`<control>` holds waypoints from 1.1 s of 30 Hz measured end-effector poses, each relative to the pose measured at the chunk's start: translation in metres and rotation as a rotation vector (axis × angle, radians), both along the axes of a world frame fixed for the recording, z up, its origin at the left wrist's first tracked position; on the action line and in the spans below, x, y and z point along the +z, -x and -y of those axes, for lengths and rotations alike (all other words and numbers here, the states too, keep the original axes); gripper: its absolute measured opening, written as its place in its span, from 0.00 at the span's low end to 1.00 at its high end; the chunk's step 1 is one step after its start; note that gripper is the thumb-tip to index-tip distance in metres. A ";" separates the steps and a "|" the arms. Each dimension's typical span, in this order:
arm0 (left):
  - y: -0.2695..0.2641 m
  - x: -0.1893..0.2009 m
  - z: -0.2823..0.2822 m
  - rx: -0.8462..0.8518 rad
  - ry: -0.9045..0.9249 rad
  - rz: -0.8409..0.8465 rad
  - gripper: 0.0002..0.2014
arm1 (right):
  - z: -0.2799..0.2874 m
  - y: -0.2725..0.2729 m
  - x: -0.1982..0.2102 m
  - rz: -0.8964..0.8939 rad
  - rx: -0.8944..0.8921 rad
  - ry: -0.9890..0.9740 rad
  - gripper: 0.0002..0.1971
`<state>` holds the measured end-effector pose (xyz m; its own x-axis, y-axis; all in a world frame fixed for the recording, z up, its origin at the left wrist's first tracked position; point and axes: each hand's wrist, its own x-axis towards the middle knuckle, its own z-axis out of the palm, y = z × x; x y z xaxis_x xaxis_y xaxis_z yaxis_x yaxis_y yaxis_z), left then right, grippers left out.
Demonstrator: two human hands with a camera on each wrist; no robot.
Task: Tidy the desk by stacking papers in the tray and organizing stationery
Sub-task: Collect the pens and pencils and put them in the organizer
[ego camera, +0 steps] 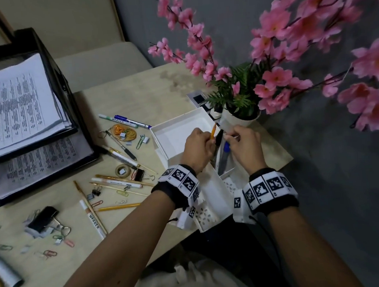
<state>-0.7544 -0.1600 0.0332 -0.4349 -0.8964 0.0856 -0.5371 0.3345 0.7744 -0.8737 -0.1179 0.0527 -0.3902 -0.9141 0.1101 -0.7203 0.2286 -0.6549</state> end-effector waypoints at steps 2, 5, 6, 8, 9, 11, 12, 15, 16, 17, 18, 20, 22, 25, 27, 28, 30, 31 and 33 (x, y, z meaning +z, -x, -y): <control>-0.001 -0.001 -0.001 0.002 0.019 0.027 0.10 | 0.001 0.000 0.001 -0.013 0.016 -0.003 0.06; -0.002 0.010 0.000 0.109 0.057 -0.019 0.08 | 0.004 -0.002 0.003 -0.007 0.015 -0.028 0.08; -0.003 0.018 0.002 0.144 0.084 -0.064 0.08 | 0.005 -0.002 0.003 -0.002 0.011 -0.038 0.08; -0.001 0.032 0.005 0.197 0.144 -0.149 0.08 | 0.006 -0.002 0.004 0.010 0.002 -0.058 0.08; 0.000 0.037 0.008 0.209 0.168 -0.171 0.08 | 0.006 -0.003 0.005 0.019 -0.001 -0.065 0.08; 0.003 0.038 0.010 0.187 0.160 -0.162 0.07 | 0.005 -0.004 0.007 0.032 -0.005 -0.081 0.09; 0.004 0.036 0.010 0.157 0.121 -0.134 0.06 | 0.005 -0.005 0.009 0.032 -0.008 -0.085 0.09; 0.004 0.022 0.004 0.014 -0.021 0.022 0.23 | 0.005 -0.004 0.012 0.051 -0.009 -0.109 0.11; 0.004 0.020 0.003 -0.029 -0.037 0.097 0.27 | 0.006 -0.003 0.013 0.058 0.001 -0.127 0.13; 0.006 0.018 0.004 -0.056 -0.032 0.174 0.28 | 0.006 -0.003 0.014 0.054 0.013 -0.150 0.15; 0.007 0.018 0.006 -0.072 -0.018 0.243 0.26 | 0.007 -0.002 0.015 0.039 0.021 -0.171 0.16; 0.006 0.016 0.007 -0.111 0.019 0.305 0.25 | 0.007 -0.003 0.017 0.011 0.012 -0.174 0.18; 0.000 0.015 0.006 -0.209 0.008 0.259 0.33 | 0.009 -0.008 0.022 0.016 -0.049 -0.115 0.19; -0.020 0.018 0.002 -0.234 -0.093 0.186 0.37 | 0.016 -0.025 0.035 0.036 -0.124 0.060 0.18; -0.039 0.020 0.003 -0.135 -0.124 0.163 0.31 | 0.026 -0.041 0.045 0.081 -0.122 0.171 0.18; -0.052 0.021 0.005 -0.063 -0.121 0.131 0.26 | 0.032 -0.051 0.049 0.123 -0.112 0.212 0.18; -0.084 0.023 0.008 0.111 -0.139 0.035 0.19 | 0.045 -0.074 0.052 0.214 -0.076 0.257 0.17; -0.102 0.022 0.011 0.197 -0.180 -0.020 0.17 | 0.051 -0.087 0.051 0.249 -0.046 0.269 0.15; -0.141 0.014 0.017 0.342 -0.297 -0.112 0.14 | 0.061 -0.118 0.042 0.294 0.036 0.251 0.12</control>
